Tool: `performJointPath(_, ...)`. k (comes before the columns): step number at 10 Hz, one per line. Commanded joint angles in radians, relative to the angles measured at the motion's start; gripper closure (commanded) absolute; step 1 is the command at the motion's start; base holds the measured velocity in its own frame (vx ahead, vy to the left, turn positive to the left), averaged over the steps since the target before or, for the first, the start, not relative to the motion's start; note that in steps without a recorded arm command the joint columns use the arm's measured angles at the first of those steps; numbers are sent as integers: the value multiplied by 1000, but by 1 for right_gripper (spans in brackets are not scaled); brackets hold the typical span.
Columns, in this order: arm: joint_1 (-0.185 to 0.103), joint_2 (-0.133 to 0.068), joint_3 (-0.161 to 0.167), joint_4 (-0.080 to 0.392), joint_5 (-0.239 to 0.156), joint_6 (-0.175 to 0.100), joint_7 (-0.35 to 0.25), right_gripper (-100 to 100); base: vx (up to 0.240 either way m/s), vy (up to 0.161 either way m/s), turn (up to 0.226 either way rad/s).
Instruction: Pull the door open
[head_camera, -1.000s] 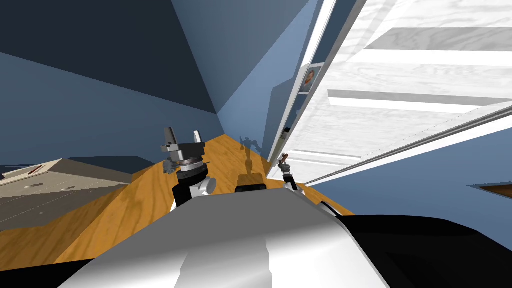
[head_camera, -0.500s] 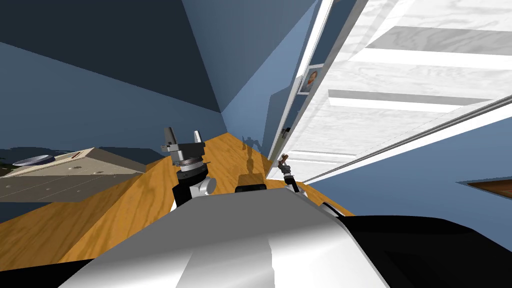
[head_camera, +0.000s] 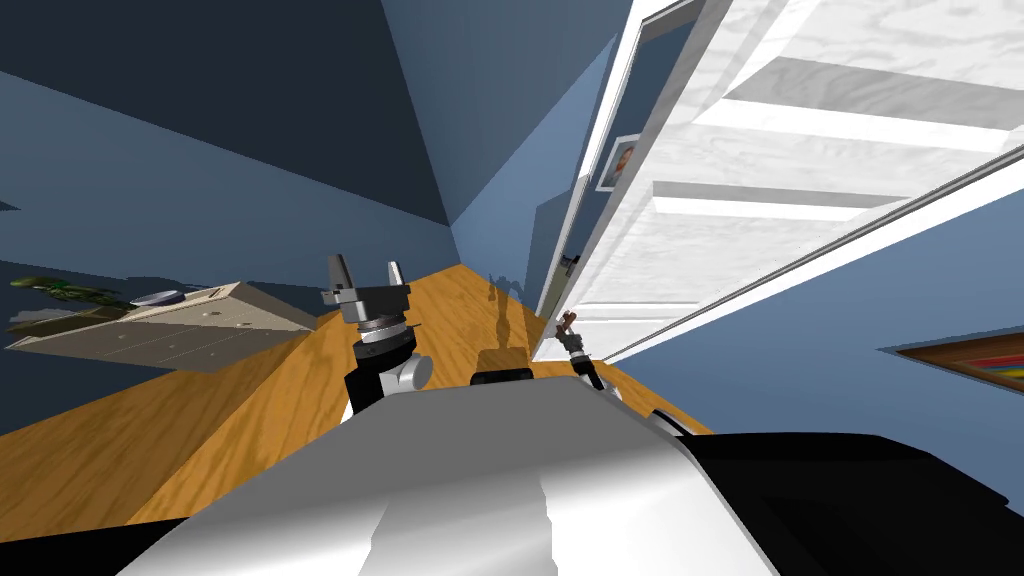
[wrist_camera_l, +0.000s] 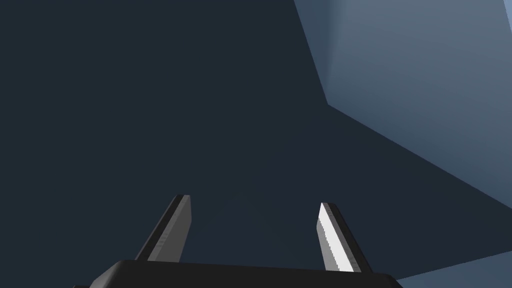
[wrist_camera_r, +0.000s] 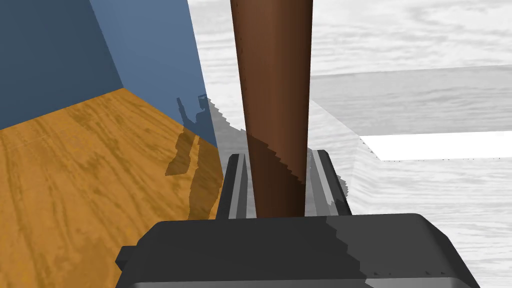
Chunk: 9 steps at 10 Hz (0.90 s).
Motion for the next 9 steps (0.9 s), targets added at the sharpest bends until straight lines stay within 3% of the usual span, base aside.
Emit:
performJointPath(1,11,-15,17,2,8,-24,-17,100,-171,-50,110)
performJointPath(8,56,-78,88,9,42,-122,-87,100,-185,-59,93)
performJointPath(9,55,-75,80,-3,38,-109,-79,100,-83,-22,18)
